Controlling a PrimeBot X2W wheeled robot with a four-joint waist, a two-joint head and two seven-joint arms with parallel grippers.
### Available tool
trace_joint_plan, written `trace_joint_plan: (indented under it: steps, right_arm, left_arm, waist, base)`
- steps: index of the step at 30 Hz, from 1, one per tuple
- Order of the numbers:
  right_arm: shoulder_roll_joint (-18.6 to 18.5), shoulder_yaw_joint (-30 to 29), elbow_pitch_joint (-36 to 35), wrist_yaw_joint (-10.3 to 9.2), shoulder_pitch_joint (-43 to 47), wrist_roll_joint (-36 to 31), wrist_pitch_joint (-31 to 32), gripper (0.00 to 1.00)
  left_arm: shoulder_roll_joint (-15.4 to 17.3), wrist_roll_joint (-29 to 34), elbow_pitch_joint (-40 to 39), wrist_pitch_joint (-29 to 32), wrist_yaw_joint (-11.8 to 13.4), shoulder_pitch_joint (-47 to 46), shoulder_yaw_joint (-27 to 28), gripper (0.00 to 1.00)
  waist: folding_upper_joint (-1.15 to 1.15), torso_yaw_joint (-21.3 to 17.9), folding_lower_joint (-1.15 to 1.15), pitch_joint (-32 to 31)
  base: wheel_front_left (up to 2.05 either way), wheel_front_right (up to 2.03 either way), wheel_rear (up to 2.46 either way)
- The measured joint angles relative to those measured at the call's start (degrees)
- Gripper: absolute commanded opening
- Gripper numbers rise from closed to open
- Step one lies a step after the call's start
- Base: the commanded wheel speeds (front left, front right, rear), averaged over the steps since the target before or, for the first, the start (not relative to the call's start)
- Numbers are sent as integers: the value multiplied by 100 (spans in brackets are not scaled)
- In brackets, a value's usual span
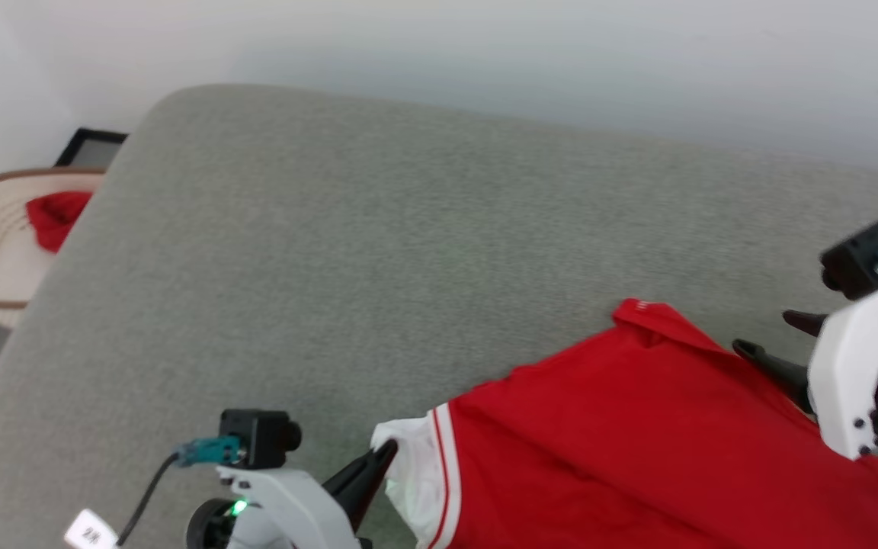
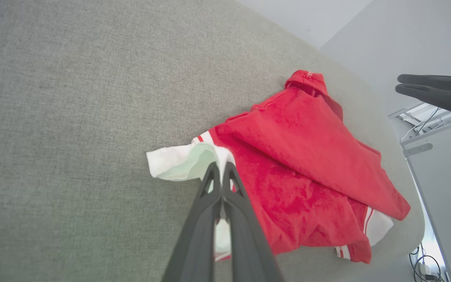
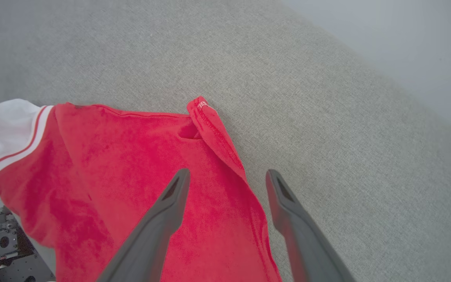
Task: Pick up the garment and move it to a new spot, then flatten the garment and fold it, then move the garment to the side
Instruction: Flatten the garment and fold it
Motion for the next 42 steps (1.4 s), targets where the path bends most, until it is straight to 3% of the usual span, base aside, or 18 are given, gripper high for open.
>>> trace_joint_plan:
  steps: [10,20,21,22,23,36,42]
  right_arm:
    - [-194,1590,1319,0,-1527,328,202,100]
    - [-264,2688,2423,0,-2279,655,424,100]
    - [-260,2763,2543,0,-2337,679,461,63]
    - [-265,2832,2670,0,-2384,701,500,15]
    - [-259,2874,2778,0,-2422,733,505,0]
    - [-24,3153,3642,3,-3030,1066,468,0]
    - [40,3172,3738,2,-3262,1236,292,0]
  left_arm:
    - [-479,126,381,53,-323,-480,-250,0]
    - [-781,131,746,-34,-598,-659,-330,0]
    - [-800,131,781,-52,-606,-671,-332,0]
    - [-816,131,814,-55,-647,-690,-341,0]
    - [-843,130,840,-58,-655,-712,-343,0]
    - [-958,105,1141,-126,-805,-824,-346,0]
    - [-757,89,1051,53,-793,-935,-298,0]
  waist:
    - [0,639,0,198]
    - [0,1066,0,526]
    - [0,1098,0,560]
    - [0,1127,0,590]
    - [0,1157,0,618]
    - [0,1230,0,796]
    - [0,1077,0,711]
  base:
    - [0,0,0]
    - [0,0,0]
    - [0,0,0]
    - [0,0,0]
    - [0,0,0]
    - [0,0,0]
    - [0,0,0]
